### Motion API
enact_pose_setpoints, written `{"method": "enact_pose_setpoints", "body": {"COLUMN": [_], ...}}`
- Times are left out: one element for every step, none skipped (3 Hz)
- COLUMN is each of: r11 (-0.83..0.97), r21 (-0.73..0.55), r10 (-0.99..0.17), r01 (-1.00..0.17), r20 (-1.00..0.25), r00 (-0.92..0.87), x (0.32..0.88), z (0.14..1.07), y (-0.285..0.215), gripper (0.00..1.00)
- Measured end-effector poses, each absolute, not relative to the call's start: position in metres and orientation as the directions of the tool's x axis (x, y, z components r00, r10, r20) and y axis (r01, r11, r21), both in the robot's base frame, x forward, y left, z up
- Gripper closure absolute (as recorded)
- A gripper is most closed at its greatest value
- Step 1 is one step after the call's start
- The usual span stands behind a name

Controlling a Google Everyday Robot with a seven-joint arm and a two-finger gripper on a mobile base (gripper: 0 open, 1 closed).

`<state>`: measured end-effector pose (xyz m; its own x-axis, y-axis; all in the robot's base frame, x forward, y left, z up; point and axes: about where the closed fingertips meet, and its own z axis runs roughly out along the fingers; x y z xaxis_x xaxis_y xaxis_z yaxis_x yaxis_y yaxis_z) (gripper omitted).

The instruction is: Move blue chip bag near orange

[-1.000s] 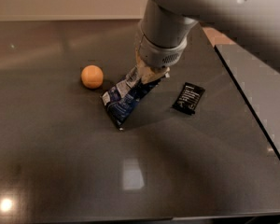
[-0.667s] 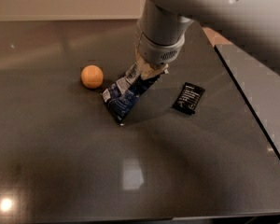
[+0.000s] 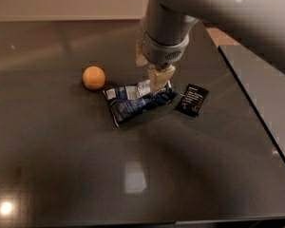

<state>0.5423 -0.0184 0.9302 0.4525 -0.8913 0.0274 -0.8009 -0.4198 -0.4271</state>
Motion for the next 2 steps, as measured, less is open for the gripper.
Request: {"method": "enact_pose_setpoints", "body": {"r11": [-0.42, -0.42], "r21": [-0.43, -0.43], "r10": [-0.891, -0.891], "r01": [-0.799, -0.799], "r20": [0.029, 0.029], "r00": [0.453, 0.453], "x": [0.5413, 0.5412], "z": [0.9321, 0.9322], "y": [-0.0184, -0.0184], "gripper": [0.0, 0.0]}}
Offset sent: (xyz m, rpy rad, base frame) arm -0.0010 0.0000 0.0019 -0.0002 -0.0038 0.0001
